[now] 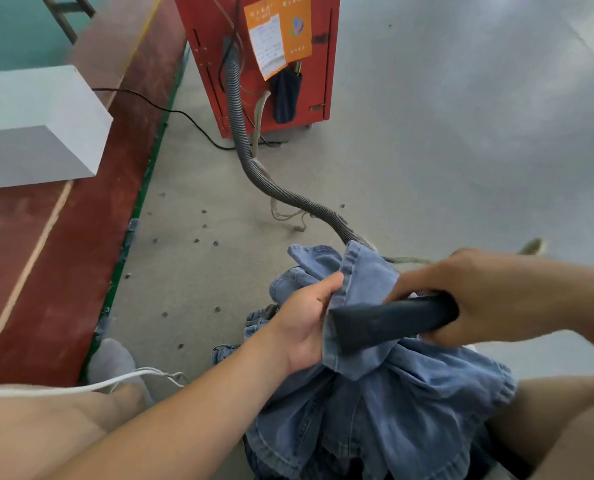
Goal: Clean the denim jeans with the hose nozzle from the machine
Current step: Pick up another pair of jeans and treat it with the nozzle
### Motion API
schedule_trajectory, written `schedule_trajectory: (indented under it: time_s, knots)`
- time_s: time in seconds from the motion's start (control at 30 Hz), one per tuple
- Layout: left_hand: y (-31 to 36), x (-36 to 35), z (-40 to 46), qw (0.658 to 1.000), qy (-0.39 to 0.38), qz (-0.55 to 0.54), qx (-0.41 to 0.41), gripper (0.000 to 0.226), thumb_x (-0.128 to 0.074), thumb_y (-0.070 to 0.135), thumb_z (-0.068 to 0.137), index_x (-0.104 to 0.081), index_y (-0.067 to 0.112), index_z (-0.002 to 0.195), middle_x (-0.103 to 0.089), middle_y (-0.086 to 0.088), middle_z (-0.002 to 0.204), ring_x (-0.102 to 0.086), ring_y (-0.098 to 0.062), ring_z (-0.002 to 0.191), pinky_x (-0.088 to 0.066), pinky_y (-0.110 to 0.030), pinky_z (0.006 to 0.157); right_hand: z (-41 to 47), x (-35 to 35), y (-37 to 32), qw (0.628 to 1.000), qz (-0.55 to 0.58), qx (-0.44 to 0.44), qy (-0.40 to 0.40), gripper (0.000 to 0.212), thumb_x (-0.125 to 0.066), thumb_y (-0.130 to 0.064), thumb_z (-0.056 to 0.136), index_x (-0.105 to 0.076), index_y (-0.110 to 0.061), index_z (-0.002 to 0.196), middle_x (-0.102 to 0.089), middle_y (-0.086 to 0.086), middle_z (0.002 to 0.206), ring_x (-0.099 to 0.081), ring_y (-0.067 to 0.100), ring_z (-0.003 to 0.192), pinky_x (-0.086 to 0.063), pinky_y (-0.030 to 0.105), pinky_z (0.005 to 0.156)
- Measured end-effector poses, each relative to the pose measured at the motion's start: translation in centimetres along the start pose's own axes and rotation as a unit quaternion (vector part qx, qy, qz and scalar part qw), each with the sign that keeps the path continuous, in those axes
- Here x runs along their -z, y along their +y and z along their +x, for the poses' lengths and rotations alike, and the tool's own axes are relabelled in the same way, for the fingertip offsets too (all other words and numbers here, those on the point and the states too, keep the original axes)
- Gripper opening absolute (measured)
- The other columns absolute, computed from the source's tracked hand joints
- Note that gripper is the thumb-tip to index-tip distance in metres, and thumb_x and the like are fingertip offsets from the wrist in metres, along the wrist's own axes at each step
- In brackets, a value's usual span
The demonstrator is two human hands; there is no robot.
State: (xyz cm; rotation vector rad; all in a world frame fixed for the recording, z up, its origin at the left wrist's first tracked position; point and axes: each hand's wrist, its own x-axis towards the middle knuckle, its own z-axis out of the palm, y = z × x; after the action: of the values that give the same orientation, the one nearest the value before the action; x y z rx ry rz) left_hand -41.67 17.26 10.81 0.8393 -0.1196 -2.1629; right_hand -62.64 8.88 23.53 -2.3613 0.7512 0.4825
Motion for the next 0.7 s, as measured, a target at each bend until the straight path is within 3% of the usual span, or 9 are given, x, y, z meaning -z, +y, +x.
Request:
schedule_trajectory:
  time_s: [0.13, 0.23, 0.3, 0.4, 0.43, 0.5, 0.57, 0.63, 0.7]
  knots:
    - [0.1, 0.9, -0.5, 0.994, -0.04, 0.071, -0.069, 0.033, -0.053, 0.002, 0.101, -0.065, 0.005, 0.132, -0.065, -0.023, 0.134, -0.067, -0.027, 0.117, -0.055, -0.037, 0.098, -0.6, 1.3, 0.5, 0.994, 0.071, -0.004, 0.084, 0.041, -0.068, -0.07, 0.079, -0.062, -0.058, 0.119, -0.072, -0.025, 0.092, -0.068, -0.001, 0.082, -0.055, 0.02, 0.066]
    - [-0.4, 1.9, -1.1, 0.97, 0.004, 0.195, -0.148, 0.043, -0.054, -0.01, 0.095, -0.077, 0.02, 0.116, -0.074, -0.009, 0.118, -0.07, -0.021, 0.111, -0.057, -0.031, 0.092, -2.2, 3.4, 2.5, 0.97, 0.154, -0.083, 0.171, 0.053, -0.067, -0.087, 0.069, -0.066, -0.051, 0.108, -0.071, -0.007, 0.068, -0.067, 0.008, 0.055, -0.056, 0.026, 0.048]
    - [-0.8, 2.6, -1.3, 0.924, 0.048, 0.317, -0.208, 0.039, -0.055, -0.009, 0.097, -0.079, 0.019, 0.108, -0.077, -0.006, 0.112, -0.071, -0.021, 0.111, -0.056, -0.034, 0.096, -3.0, 4.3, 3.7, 0.969, 0.15, -0.122, 0.151, 0.07, -0.06, -0.099, 0.06, -0.067, -0.046, 0.105, -0.069, -0.002, 0.06, -0.064, 0.013, 0.048, -0.054, 0.028, 0.046]
    - [-1.0, 3.0, -1.4, 0.811, 0.128, 0.476, -0.317, 0.051, -0.051, -0.023, 0.088, -0.083, 0.016, 0.094, -0.079, 0.003, 0.104, -0.073, -0.015, 0.106, -0.054, -0.03, 0.098, -3.5, 4.3, 5.0, 0.972, 0.144, -0.173, 0.068, 0.078, -0.061, -0.1, 0.055, -0.069, -0.041, 0.106, -0.068, 0.001, 0.059, -0.067, 0.02, 0.052, -0.06, 0.055, 0.059]
    - [-1.1, 3.0, -1.5, 0.774, 0.138, 0.506, -0.355, 0.058, -0.048, -0.029, 0.081, -0.084, 0.017, 0.089, -0.079, 0.005, 0.104, -0.072, -0.013, 0.105, -0.054, -0.025, 0.096, -3.6, 4.2, 5.2, 0.973, 0.141, -0.18, 0.041, 0.078, -0.063, -0.099, 0.056, -0.069, -0.041, 0.107, -0.068, 0.001, 0.06, -0.067, 0.02, 0.053, -0.06, 0.057, 0.062]
    - [-1.5, 2.9, -1.8, 0.713, 0.156, 0.54, -0.418, 0.062, -0.047, -0.031, 0.073, -0.085, 0.017, 0.082, -0.077, 0.007, 0.107, -0.071, -0.012, 0.107, -0.052, -0.02, 0.094, -3.2, 3.6, 5.6, 0.976, 0.134, -0.17, -0.007, 0.076, -0.067, -0.096, 0.057, -0.07, -0.04, 0.109, -0.069, 0.001, 0.063, -0.067, 0.019, 0.054, -0.061, 0.053, 0.062]
    - [-1.8, 3.0, -2.0, 0.676, 0.181, 0.544, -0.463, 0.058, -0.05, -0.031, 0.073, -0.083, 0.016, 0.076, -0.075, 0.005, 0.108, -0.071, -0.011, 0.105, -0.052, -0.019, 0.093, -2.8, 3.2, 5.9, 0.979, 0.132, -0.152, -0.032, 0.072, -0.071, -0.091, 0.061, -0.07, -0.043, 0.114, -0.071, 0.001, 0.069, -0.068, 0.017, 0.055, -0.062, 0.045, 0.059]
    - [-1.7, 3.1, -2.1, 0.663, 0.206, 0.53, -0.487, 0.052, -0.054, -0.03, 0.074, -0.081, 0.014, 0.07, -0.076, 0.003, 0.105, -0.072, -0.01, 0.102, -0.052, -0.018, 0.092, -2.7, 3.0, 6.1, 0.982, 0.126, -0.136, -0.036, 0.065, -0.076, -0.084, 0.065, -0.068, -0.048, 0.118, -0.073, 0.0, 0.077, -0.069, 0.015, 0.057, -0.061, 0.033, 0.058]
    - [-1.6, 3.2, -2.0, 0.67, 0.226, 0.508, -0.491, 0.049, -0.056, -0.029, 0.076, -0.078, 0.013, 0.065, -0.077, 0.002, 0.103, -0.072, -0.009, 0.1, -0.051, -0.018, 0.092, -2.4, 2.8, 5.8, 0.984, 0.118, -0.131, -0.031, 0.052, -0.077, -0.07, 0.068, -0.066, -0.052, 0.116, -0.074, -0.004, 0.08, -0.069, 0.013, 0.059, -0.059, 0.026, 0.058]
